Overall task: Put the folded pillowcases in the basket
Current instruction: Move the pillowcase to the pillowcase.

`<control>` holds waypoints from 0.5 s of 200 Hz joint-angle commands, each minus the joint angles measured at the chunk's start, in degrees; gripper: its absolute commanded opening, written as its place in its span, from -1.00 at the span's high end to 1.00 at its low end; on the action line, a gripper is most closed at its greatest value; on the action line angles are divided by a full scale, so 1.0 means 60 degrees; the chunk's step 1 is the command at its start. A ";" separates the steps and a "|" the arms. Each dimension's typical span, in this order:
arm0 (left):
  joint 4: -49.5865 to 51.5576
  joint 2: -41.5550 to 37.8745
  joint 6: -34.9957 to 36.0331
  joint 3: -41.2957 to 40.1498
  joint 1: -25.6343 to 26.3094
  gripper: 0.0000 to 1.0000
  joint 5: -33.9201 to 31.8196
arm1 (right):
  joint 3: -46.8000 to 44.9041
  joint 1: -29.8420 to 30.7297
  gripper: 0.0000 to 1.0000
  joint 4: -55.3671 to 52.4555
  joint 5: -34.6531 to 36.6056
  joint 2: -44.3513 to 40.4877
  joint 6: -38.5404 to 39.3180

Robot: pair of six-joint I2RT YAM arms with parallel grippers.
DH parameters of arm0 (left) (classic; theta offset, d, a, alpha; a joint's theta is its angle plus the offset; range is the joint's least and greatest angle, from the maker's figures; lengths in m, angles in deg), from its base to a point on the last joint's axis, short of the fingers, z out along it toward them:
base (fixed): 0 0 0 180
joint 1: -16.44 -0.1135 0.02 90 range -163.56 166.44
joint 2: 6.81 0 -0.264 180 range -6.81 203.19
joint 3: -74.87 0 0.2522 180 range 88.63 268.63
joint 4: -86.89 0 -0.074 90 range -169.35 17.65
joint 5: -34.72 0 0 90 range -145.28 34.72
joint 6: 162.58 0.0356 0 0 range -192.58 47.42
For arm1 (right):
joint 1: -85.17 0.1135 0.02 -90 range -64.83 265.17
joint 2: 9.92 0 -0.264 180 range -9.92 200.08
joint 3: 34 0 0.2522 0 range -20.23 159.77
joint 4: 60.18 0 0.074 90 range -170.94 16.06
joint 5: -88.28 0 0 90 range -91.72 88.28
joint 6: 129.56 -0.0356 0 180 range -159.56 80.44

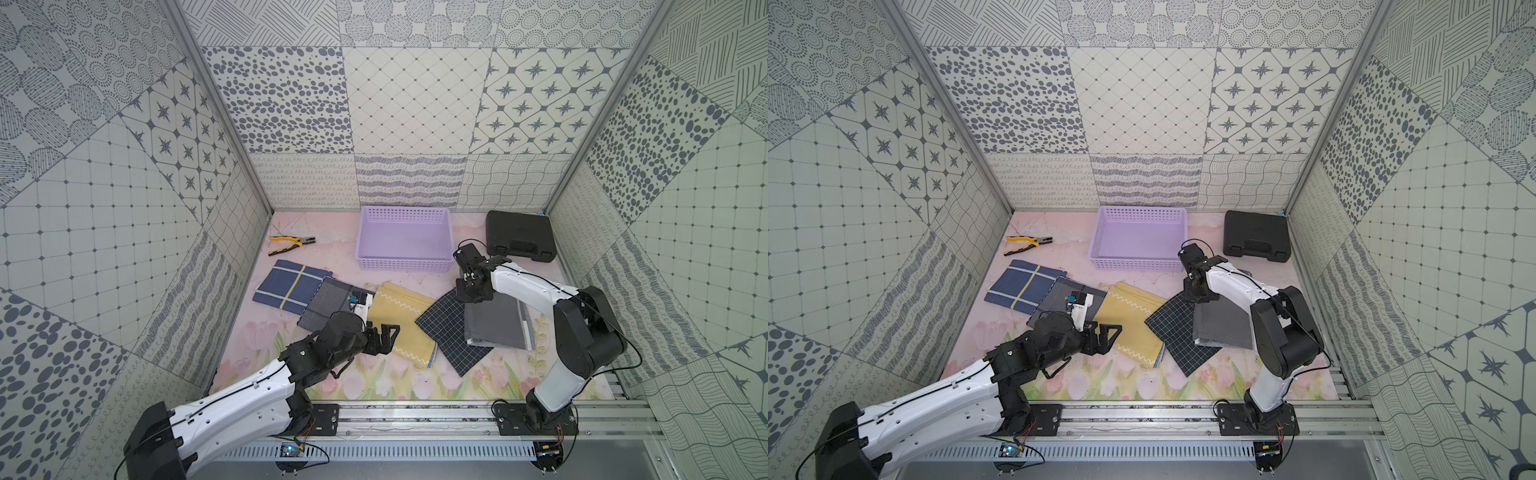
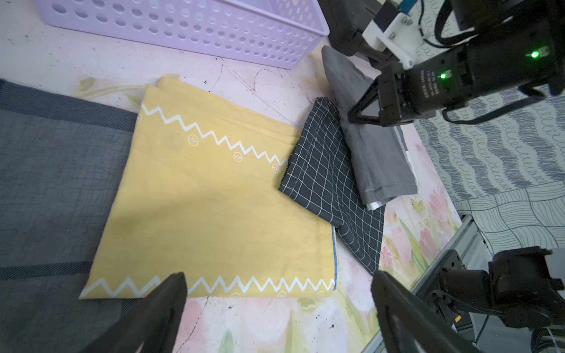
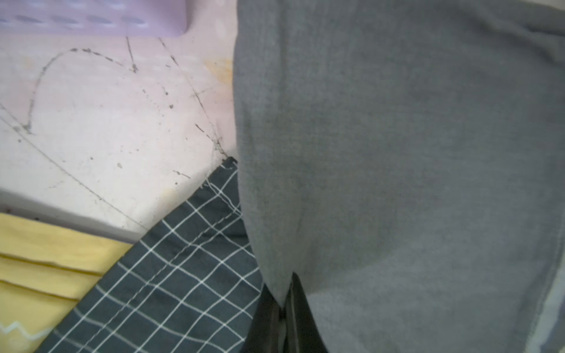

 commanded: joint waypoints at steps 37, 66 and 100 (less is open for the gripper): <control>0.0259 -0.0012 0.0068 0.0221 0.0019 -0.99 -0.0164 | -0.1011 0.0049 1.00 0.0101 -0.0698 -0.2544 0.0866; 0.0468 -0.0052 0.0166 0.0348 0.0044 -0.99 -0.0285 | -0.1238 0.1060 1.00 0.0274 -0.0993 -0.3277 0.1504; 0.0840 -0.0270 0.0292 0.0540 0.0041 -0.98 -0.0341 | -0.1348 0.2708 1.00 0.0400 -0.1248 -0.3578 0.1955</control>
